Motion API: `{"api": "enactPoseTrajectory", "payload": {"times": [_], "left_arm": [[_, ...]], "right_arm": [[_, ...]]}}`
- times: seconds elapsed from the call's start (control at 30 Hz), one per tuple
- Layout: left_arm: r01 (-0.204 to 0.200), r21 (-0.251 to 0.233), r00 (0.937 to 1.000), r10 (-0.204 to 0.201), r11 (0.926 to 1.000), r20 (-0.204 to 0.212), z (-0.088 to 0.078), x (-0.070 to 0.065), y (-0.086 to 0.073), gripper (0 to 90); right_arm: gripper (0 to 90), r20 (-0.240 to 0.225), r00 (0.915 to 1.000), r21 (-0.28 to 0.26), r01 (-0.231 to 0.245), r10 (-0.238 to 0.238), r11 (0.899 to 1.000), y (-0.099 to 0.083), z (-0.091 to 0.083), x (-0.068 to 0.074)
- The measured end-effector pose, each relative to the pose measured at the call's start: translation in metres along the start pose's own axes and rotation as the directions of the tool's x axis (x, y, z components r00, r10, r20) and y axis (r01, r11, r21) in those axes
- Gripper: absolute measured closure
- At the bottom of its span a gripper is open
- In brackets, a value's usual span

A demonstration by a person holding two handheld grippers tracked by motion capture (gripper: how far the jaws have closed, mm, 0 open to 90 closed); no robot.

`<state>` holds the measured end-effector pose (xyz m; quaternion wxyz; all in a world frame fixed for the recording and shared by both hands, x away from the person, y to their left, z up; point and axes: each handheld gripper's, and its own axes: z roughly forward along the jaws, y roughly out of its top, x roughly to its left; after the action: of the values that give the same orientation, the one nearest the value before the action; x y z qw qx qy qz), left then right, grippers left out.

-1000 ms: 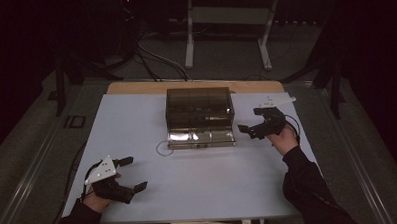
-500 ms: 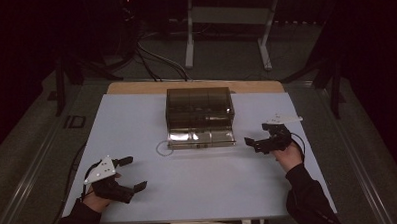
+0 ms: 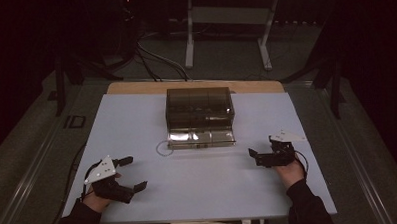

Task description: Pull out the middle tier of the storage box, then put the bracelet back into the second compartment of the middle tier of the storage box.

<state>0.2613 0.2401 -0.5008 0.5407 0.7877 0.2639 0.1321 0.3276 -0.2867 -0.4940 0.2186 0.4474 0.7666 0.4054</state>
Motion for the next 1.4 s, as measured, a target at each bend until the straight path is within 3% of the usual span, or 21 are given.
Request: {"api": "enactPoseTrajectory", "payload": {"times": [0.47, 1.17, 1.4], "left_arm": [[0.000, 0.002, 1.0000, 0.000, 1.0000, 0.000, 0.000, 0.000, 0.000, 0.9], [-0.015, 0.013, 0.9998, 0.015, 0.9998, -0.010, 0.001, -0.001, 0.000, 0.9], [-0.020, 0.017, 0.9996, 0.020, 0.9996, 0.020, 0.004, -0.006, 0.003, 0.9]], "right_arm": [[1.8, 0.087, 0.9951, -0.004, -0.046, 0.046, 0.999, -0.028, -0.022, 0.010], [1.8, 0.063, 0.9971, -0.017, -0.042, 0.043, 0.999, -0.030, -0.022, 0.007], [1.8, 0.057, 0.9976, -0.024, -0.036, 0.037, 0.999, -0.029, -0.024, 0.009]]}}
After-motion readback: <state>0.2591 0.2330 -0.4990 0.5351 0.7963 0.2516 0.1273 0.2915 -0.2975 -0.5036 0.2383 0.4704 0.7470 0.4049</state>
